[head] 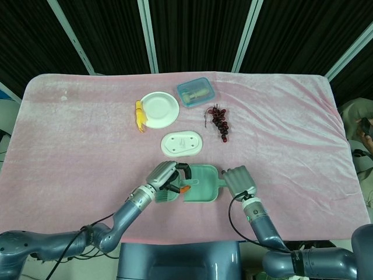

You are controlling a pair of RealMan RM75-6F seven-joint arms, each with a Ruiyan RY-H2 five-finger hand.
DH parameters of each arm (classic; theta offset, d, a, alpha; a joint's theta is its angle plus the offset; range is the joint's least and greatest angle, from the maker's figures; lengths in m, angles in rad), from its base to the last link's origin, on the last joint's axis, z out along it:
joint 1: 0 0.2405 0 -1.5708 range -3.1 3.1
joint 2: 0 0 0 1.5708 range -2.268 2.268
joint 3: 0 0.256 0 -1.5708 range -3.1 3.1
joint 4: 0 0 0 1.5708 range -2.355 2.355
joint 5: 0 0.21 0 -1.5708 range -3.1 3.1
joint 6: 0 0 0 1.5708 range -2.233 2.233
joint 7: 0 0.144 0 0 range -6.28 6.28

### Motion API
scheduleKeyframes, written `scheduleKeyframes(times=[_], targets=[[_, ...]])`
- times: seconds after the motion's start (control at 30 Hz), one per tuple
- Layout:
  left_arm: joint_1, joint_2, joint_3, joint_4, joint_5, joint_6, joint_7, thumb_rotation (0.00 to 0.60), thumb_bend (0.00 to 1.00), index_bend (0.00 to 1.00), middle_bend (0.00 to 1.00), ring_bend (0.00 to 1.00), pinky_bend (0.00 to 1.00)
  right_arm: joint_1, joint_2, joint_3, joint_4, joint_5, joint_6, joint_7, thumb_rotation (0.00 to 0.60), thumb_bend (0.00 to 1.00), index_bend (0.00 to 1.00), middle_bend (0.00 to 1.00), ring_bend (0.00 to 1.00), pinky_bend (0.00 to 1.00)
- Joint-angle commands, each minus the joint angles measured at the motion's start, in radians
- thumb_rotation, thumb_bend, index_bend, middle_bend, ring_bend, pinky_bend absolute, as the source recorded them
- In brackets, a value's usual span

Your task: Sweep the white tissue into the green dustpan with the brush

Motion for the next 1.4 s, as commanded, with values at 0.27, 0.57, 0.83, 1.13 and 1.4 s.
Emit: scheduleKeyframes(times=[0.27, 0.57, 0.83, 1.13, 1.4], targets=[[-0.048, -0.062, -0.057, 0.005, 0.015, 0.046, -0.001, 0.6, 0.36, 0.61, 0.61, 0.9, 1.0, -0.007, 0.027, -0.017, -0.033, -0.019, -0.006, 0.016, 0.6, 0.48, 0.7, 0.67, 0.67, 0.78], [-0.012, 0.029, -0.054, -0.096, 0.019, 0.078, 0.001, 0.6, 0.36, 0.61, 0.61, 0.9, 1.0, -0.007, 0.035, -0.026, -0.06, -0.026, 0.001, 0.009, 0.6, 0.48, 0.7, 0.67, 0.67, 0.78], [0.025, 0.052, 0.018, -0.095, -0.006, 0.06, 0.01, 0.6, 0.36, 0.61, 0.61, 0.9, 1.0, -0.01, 0.018, -0.039, -0.064, -0.016, 0.01, -0.006, 0.6, 0.48, 0.7, 0.67, 0.67, 0.78], [0.015, -0.01, 0.019, -0.028, -0.024, 0.038, -0.011, 0.6, 0.36, 0.61, 0.61, 0.9, 1.0, -0.006, 0.023, -0.035, -0.068, -0.009, 0.016, -0.014, 0.6, 0.48, 0.7, 0.67, 0.67, 0.78], [-0.04, -0.084, -0.027, 0.009, -0.011, 0.024, -0.021, 0.6, 0.36, 0.61, 0.61, 0.9, 1.0, -0.005, 0.027, -0.031, -0.075, -0.005, 0.019, -0.012, 0.6, 0.48, 0.7, 0.67, 0.67, 0.78]])
